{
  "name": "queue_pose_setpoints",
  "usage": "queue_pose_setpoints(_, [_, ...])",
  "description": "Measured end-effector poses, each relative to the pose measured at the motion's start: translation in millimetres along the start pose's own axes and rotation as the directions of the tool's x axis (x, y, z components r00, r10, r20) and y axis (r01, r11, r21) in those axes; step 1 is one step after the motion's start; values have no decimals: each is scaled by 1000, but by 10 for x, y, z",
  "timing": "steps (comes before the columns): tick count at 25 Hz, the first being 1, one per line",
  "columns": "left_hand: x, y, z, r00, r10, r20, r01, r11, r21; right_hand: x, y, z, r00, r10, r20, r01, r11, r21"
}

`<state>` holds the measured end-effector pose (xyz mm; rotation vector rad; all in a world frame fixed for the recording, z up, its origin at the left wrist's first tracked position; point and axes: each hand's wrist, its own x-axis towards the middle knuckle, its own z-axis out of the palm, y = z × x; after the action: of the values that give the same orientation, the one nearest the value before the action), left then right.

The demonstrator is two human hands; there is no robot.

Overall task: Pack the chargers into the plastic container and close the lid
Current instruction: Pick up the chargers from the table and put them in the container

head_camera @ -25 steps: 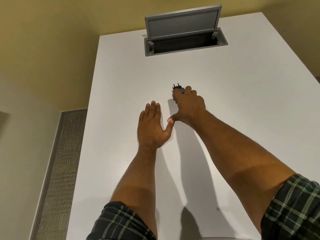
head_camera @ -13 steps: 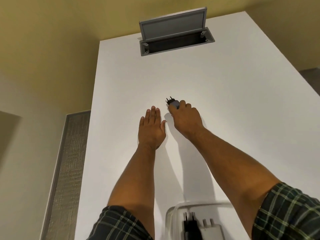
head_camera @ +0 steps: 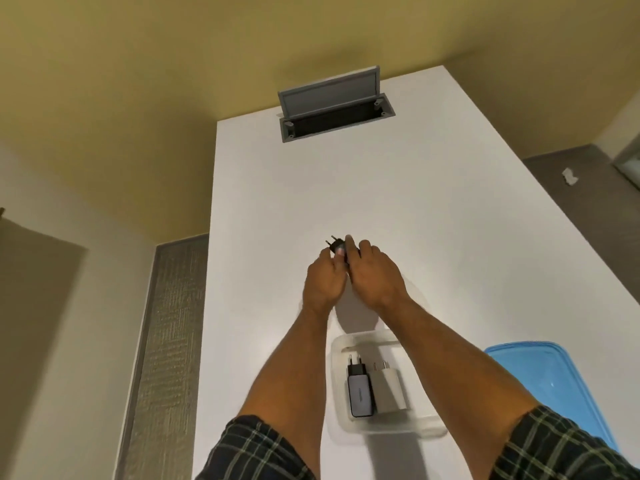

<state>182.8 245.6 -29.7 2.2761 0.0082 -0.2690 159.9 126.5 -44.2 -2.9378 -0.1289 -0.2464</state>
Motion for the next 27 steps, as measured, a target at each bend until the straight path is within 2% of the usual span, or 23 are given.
queue_pose_setpoints(3, [-257, 194, 45, 977, -214, -18, 204, 952, -228, -409, 18, -144, 994, -87, -70, 87, 996, 3])
queue_pose_setpoints(5, [-448, 208, 41, 958, -283, 39, 282, 917, -283, -673, 56, -253, 992, -115, -58, 119, 991, 59])
queue_pose_setpoints(9, [-914, 148, -37, 937, -271, 221, 339, 858, -385, -1089, 160, -569, 972, -233, 44, 226, 966, 124])
queue_pose_setpoints(12, [-1171, 132, -56, 915, -255, 311, 359, 867, -346, -1310, 198, -728, 956, -269, 114, 258, 961, 105])
queue_pose_setpoints(15, [-1335, 189, -53, 896, -235, 377, 350, 896, -272, -1504, 205, -821, 941, -256, 221, 220, 960, 175])
queue_pose_setpoints(19, [-1383, 215, -102, 904, -131, 407, 183, 979, -92, -1645, 256, -864, 933, -231, 277, 184, 966, 183])
queue_pose_setpoints(22, [-1387, 197, -165, 964, -30, 263, -7, 990, 139, -1645, 257, -793, 934, -168, 316, 114, 976, 183])
queue_pose_setpoints(24, [-1454, 146, -199, 978, 99, 184, -160, 921, 355, -1689, 218, -737, 922, -148, 358, 89, 980, 177])
queue_pose_setpoints(27, [-1583, -28, -180, 920, 217, 326, -372, 743, 557, -1803, 148, -570, 904, -94, 418, 51, 992, 115])
